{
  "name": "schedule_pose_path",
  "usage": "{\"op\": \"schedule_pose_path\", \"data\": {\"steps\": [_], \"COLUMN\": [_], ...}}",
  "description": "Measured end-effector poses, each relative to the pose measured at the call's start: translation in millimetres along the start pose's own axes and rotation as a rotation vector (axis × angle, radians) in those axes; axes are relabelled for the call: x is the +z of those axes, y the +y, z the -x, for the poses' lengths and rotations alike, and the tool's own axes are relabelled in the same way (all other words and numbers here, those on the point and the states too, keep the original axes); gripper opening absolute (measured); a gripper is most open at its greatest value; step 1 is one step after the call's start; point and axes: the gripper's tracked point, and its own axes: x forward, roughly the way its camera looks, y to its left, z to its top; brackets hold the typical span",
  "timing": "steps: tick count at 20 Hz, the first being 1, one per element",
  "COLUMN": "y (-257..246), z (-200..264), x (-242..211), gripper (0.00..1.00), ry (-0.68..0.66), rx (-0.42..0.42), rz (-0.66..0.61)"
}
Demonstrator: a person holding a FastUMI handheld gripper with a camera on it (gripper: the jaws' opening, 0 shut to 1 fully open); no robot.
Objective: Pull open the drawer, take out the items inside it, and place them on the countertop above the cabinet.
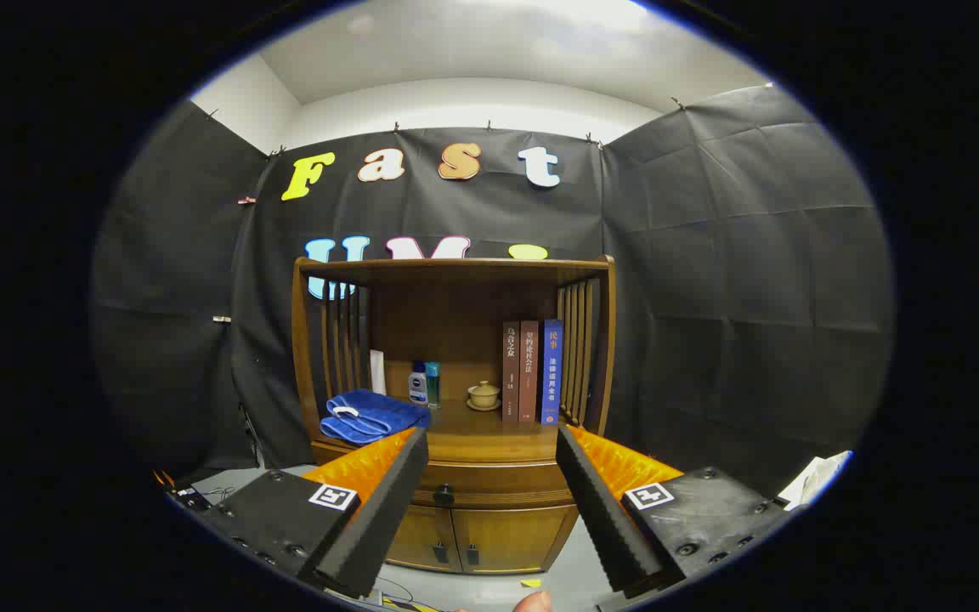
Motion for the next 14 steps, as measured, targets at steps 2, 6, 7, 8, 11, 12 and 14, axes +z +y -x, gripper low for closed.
{"op": "schedule_pose_path", "data": {"steps": [2, 6, 7, 8, 11, 12, 14], "y": [5.1, 4.8, 4.4, 3.5, 1.1, 2.4, 6.3], "z": [1.3, 3.0, 2.9, 2.3, -2.2, -3.2, -5.1], "x": [-4.4, -11.6, -13.0, -14.2, -17.5, -17.0, -15.6], "gripper": [0.99, 0.99, 0.99, 0.99, 0.99, 0.99, 0.99], "ry": [0.011, 0.029, 0.032, 0.033, 0.038, 0.038, 0.031], "rx": [0.011, 0.018, 0.019, 0.018, 0.014, 0.014, 0.015], "rz": [-0.004, 0.009, 0.006, 0.001, -0.007, -0.007, -0.008]}}
